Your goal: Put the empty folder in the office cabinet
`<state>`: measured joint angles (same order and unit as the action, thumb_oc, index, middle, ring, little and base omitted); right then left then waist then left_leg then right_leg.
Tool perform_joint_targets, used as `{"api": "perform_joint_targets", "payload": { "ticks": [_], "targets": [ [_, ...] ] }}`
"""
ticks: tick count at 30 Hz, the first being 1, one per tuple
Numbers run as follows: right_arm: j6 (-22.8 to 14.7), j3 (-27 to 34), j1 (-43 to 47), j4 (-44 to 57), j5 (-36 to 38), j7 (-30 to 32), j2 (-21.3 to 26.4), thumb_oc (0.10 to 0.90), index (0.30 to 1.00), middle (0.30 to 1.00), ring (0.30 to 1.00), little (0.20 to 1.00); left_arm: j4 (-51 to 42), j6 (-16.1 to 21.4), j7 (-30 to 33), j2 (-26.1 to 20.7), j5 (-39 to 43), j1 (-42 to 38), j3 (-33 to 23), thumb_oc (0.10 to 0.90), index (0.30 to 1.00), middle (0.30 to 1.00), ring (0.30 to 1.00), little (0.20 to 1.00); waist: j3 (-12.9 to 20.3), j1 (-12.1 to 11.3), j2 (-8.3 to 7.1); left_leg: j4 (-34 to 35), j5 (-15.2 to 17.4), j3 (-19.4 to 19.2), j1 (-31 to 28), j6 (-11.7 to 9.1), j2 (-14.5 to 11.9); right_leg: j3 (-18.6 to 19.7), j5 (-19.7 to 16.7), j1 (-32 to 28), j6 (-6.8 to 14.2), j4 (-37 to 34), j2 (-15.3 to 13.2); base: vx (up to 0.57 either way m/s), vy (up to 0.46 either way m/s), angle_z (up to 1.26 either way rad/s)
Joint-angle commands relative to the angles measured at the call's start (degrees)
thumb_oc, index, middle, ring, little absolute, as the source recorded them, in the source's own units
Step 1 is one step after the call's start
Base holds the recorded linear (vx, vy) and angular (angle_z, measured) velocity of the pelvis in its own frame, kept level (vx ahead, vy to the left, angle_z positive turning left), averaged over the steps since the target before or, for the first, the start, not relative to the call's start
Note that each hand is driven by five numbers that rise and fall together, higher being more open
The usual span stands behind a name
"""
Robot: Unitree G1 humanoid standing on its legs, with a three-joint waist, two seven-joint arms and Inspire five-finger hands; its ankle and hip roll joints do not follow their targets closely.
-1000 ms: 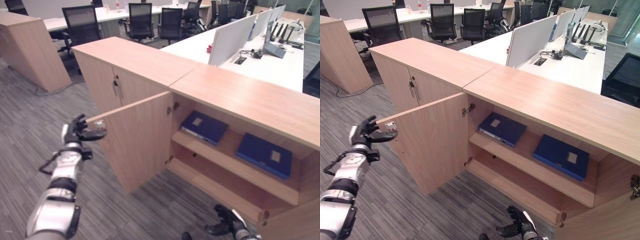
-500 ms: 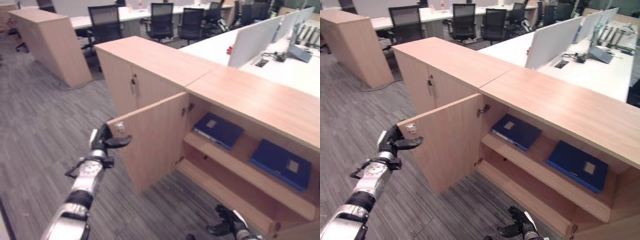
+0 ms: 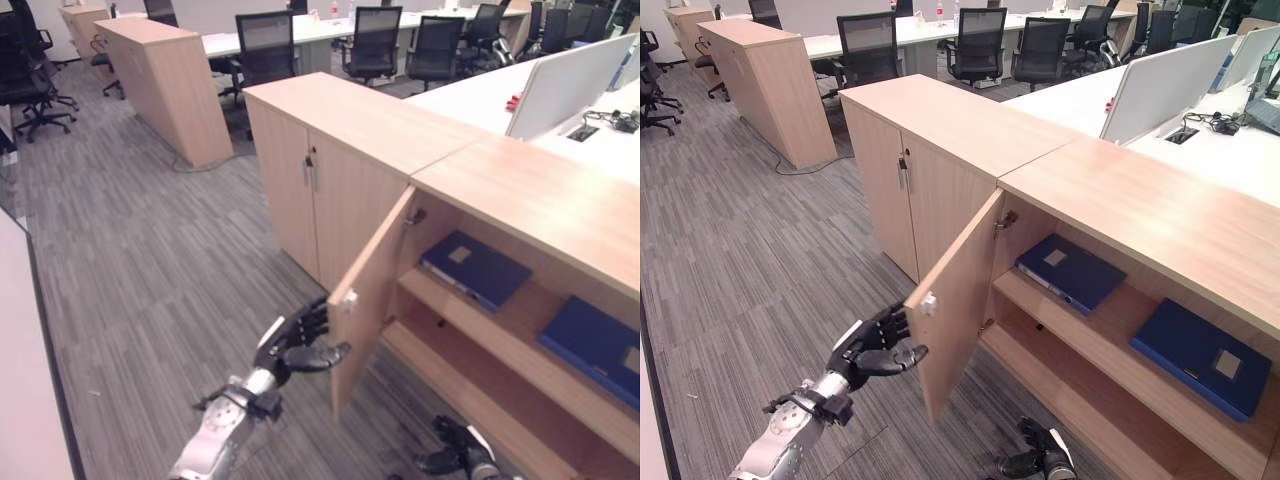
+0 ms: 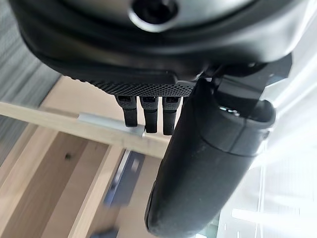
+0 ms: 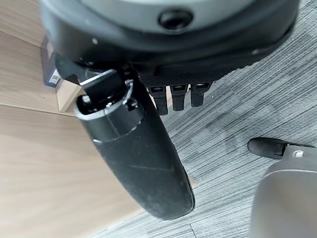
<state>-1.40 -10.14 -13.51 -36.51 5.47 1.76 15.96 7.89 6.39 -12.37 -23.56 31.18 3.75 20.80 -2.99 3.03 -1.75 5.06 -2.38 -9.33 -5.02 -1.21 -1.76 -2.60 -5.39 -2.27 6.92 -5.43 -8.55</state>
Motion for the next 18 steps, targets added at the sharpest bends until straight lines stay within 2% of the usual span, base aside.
{"api": "perform_joint_targets", "payload": {
  "ticks": [1,4,9,12,13,15,18],
  "targets": [
    [-3.46,2.72,4.60,2.94,-0.37,0.93,0.77,0.800,0.900,0.900,0.900,0.900,-3.83,4.29,-1.66,1.07,0.69,-8.62,-1.60,0.800,0.900,0.900,0.900,0.900,-1.77,0.23,1.27,-0.06,8.01,2.57,-3.06,0.08,0.96,-4.11,4.29,-1.21,3.31,3.76,-1.12,0.00,0.000,0.00],
    [-3.38,2.07,5.52,3.76,-0.22,1.17,0.99,0.800,0.900,0.900,0.900,0.900,-3.33,3.98,-0.70,3.37,0.47,-10.16,0.67,0.800,0.900,0.900,0.900,0.900,-2.42,0.66,1.56,-0.15,7.92,2.44,-2.71,0.27,0.99,-4.22,4.51,-0.07,3.33,5.25,-1.28,-0.03,-0.005,-0.01],
    [-3.15,1.07,8.44,5.53,-0.22,1.78,1.37,0.800,0.900,0.900,0.900,0.900,-1.31,4.48,1.00,4.76,-0.36,-13.20,2.21,0.800,0.900,0.900,0.900,0.900,-4.24,1.17,2.41,-0.24,7.79,-0.61,-1.99,0.58,0.20,-4.89,5.15,4.45,3.82,11.15,-0.67,-0.10,-0.005,-0.21],
    [-2.87,-0.80,11.82,5.43,-1.02,2.27,1.26,0.800,0.900,0.900,0.900,0.900,1.08,4.28,3.06,5.60,-0.17,-15.13,1.95,0.800,0.900,0.900,0.900,0.900,-5.34,-0.33,3.75,-0.83,7.65,-6.03,-2.07,-0.09,-1.61,-20.75,4.58,7.93,3.31,17.61,-6.32,-0.10,-0.053,-1.06],
    [-2.88,-1.01,11.44,6.32,-1.21,2.17,1.26,0.800,0.900,0.900,0.900,0.900,2.31,4.08,3.14,5.95,-0.14,-15.92,1.92,0.800,0.900,0.900,0.900,0.900,-5.10,0.07,3.48,-1.25,7.85,-7.49,-2.11,-0.18,-1.89,-23.79,4.99,7.24,3.22,17.05,-7.43,-0.01,-0.157,-1.44],
    [-2.85,-0.90,9.54,6.83,-0.56,1.76,0.79,0.800,0.900,0.900,0.900,0.900,4.79,3.96,4.01,7.31,-0.48,-16.41,1.89,0.800,0.900,0.900,0.900,0.900,-4.68,1.59,2.49,-1.91,8.51,-8.64,-2.92,-0.48,-2.31,-20.38,5.64,6.71,2.66,15.09,-6.28,0.08,-0.171,-0.77],
    [-2.70,-0.70,8.12,6.65,0.24,1.60,1.88,0.800,0.900,0.900,0.900,0.900,8.96,4.85,6.34,8.94,-0.86,-16.49,0.12,0.800,0.900,0.900,0.900,0.900,-3.78,3.27,2.57,-4.20,9.45,-9.91,-3.82,-1.20,-3.17,-16.55,5.45,6.31,2.10,12.67,-4.37,0.13,-0.160,-0.27]
  ]
}}
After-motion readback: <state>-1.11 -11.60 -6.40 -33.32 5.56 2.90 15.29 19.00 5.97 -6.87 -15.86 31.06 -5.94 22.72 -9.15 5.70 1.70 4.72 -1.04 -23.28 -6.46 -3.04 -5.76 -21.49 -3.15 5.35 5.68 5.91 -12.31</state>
